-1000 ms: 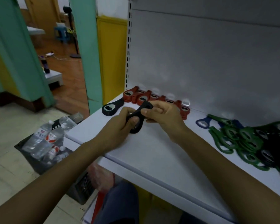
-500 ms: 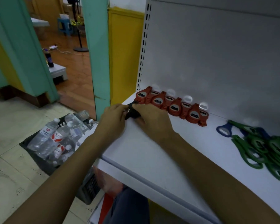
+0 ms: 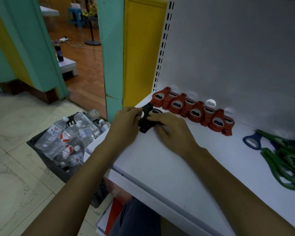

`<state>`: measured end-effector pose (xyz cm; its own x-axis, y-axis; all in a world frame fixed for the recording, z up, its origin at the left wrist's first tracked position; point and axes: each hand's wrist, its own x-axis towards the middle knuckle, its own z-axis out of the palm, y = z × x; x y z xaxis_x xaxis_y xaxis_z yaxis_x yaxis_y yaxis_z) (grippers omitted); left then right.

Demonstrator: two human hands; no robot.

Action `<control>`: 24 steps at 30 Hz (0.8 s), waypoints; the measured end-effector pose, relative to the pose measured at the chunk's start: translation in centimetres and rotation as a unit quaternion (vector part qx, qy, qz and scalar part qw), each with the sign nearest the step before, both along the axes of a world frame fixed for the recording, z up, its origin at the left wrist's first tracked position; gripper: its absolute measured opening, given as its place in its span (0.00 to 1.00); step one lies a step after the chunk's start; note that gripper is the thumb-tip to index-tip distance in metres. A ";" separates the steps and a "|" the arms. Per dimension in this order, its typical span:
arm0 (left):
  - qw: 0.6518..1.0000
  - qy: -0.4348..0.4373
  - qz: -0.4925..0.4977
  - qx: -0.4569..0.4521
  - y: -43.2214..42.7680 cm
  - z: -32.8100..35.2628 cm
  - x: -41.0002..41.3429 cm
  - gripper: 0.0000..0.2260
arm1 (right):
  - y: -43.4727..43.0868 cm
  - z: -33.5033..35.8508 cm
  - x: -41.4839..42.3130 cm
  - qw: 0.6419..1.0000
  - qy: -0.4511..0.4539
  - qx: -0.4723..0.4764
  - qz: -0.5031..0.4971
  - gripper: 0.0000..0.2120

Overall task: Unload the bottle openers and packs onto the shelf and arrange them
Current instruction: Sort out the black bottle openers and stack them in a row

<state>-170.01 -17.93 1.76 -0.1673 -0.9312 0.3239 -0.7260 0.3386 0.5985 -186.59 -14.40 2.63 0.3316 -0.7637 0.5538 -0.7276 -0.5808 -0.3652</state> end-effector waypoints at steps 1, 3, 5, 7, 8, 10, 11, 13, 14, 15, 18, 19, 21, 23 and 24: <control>1.000 0.003 0.000 0.000 0.0 0.0 0.0 0.14 | 0.0 -0.1 -0.1 1.000 -0.025 -0.015 -0.011 0.17; 1.000 0.019 0.001 0.002 0.0 0.2 0.0 0.13 | 0.1 -0.1 -0.3 0.995 -0.070 -0.032 -0.058 0.15; 0.999 0.043 -0.005 0.017 0.5 0.4 0.0 0.17 | 0.1 0.0 -0.6 0.988 -0.101 -0.018 -0.118 0.13; 0.999 0.020 -0.029 0.025 1.0 0.4 0.0 0.27 | 0.1 0.0 -0.9 0.981 -0.103 0.017 -0.161 0.12; 0.999 -0.007 -0.041 0.019 1.1 0.3 0.1 0.31 | -0.1 -0.1 -1.0 0.980 -0.092 0.037 -0.174 0.12; 0.998 -0.028 -0.049 0.000 1.2 0.1 0.1 0.31 | -0.3 -0.2 -0.9 0.977 -0.044 0.084 -0.191 0.13; 0.999 -0.022 -0.049 -0.006 1.2 0.1 0.2 0.29 | -0.5 -0.3 -0.9 0.976 -0.016 0.102 -0.193 0.12; 0.998 -0.009 -0.051 -0.019 1.2 0.1 0.2 0.26 | -0.8 -0.3 -0.7 0.975 0.017 0.111 -0.193 0.11; 0.998 -0.007 -0.055 -0.028 1.2 0.1 0.1 0.25 | -0.8 -0.3 -0.7 0.975 0.024 0.107 -0.196 0.11; 0.998 -0.008 -0.058 -0.038 1.3 0.1 0.1 0.23 | -0.8 -0.2 -0.7 0.974 0.029 0.102 -0.199 0.11; 0.997 -0.006 -0.058 -0.051 1.4 0.2 0.1 0.20 | -0.8 -0.2 -0.6 0.972 0.033 0.100 -0.209 0.11; 0.997 -0.004 -0.057 -0.053 1.4 0.2 0.1 0.20 | -0.8 -0.2 -0.6 0.972 0.034 0.101 -0.210 0.11; 0.997 -0.006 -0.057 -0.056 1.4 0.2 0.1 0.19 | -0.9 -0.2 -0.6 0.972 0.035 0.104 -0.210 0.11; 0.997 -0.011 -0.057 -0.058 1.4 0.2 0.1 0.19 | -0.9 -0.1 -0.6 0.972 0.034 0.104 -0.206 0.11; 0.997 -0.012 -0.057 -0.058 1.4 0.2 0.1 0.19 | -0.9 -0.1 -0.6 0.973 0.033 0.104 -0.204 0.11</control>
<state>-169.92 -16.57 2.00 -0.2779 -0.8625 0.4230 -0.6924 0.4850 0.5341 -187.23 -15.33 2.50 0.0072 -0.9325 0.3612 -0.9076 -0.1577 -0.3892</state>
